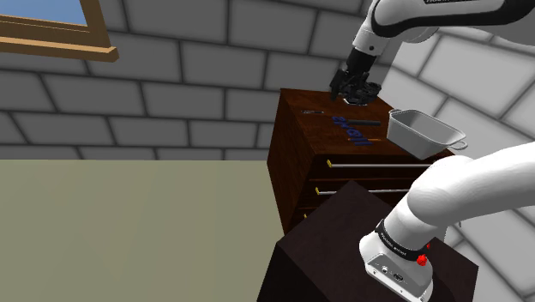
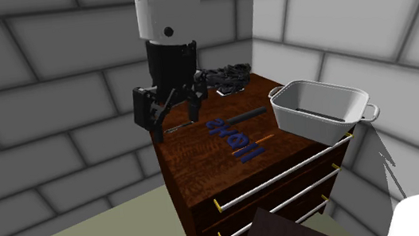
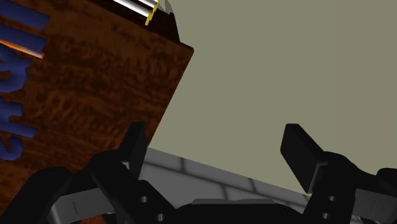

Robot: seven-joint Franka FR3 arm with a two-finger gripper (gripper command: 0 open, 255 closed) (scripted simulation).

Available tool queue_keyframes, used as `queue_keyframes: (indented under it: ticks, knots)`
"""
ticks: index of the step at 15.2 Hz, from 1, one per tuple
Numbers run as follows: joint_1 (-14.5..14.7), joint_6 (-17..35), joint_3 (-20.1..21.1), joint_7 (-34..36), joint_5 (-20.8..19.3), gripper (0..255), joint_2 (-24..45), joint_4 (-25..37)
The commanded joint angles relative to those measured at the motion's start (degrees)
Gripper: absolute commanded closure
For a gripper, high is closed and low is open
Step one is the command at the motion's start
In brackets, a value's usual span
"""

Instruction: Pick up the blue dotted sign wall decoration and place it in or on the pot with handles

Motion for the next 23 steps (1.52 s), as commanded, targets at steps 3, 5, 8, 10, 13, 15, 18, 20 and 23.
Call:
queue_keyframes:
  ticks: [3, 5, 8, 10, 13, 15, 18, 20, 23]
  knots:
    - [-1.82, 4.48, -3.46, -3.34, -2.21, 0, 4.65, -0.38]
    - [-2.60, 6.72, -5.07, -4.85, -3.05, 0, 7.25, -0.26]
    - [-3.67, 10.05, -7.49, -7.15, -3.99, 0, 11.52, 0.36]
    - [-4.30, 12.22, -9.11, -8.72, -4.37, 0, 14.58, 1.07]
    - [-5.17, 15.34, -11.51, -11.22, -4.47, 0, 19.48, 2.58]
    - [-5.74, 17.31, -13.04, -13.01, -4.17, 0, 22.94, 3.86]
    - [-6.58, 20.05, -15.21, -15.90, -3.11, 0, 28.39, 6.22]
    - [-7.26, 21.68, -16.47, -17.97, -1.97, 0, 32.19, 8.08]
    - [-8.58, 23.79, -17.95, -21.26, 0.29, 0, 38.09, 11.29]
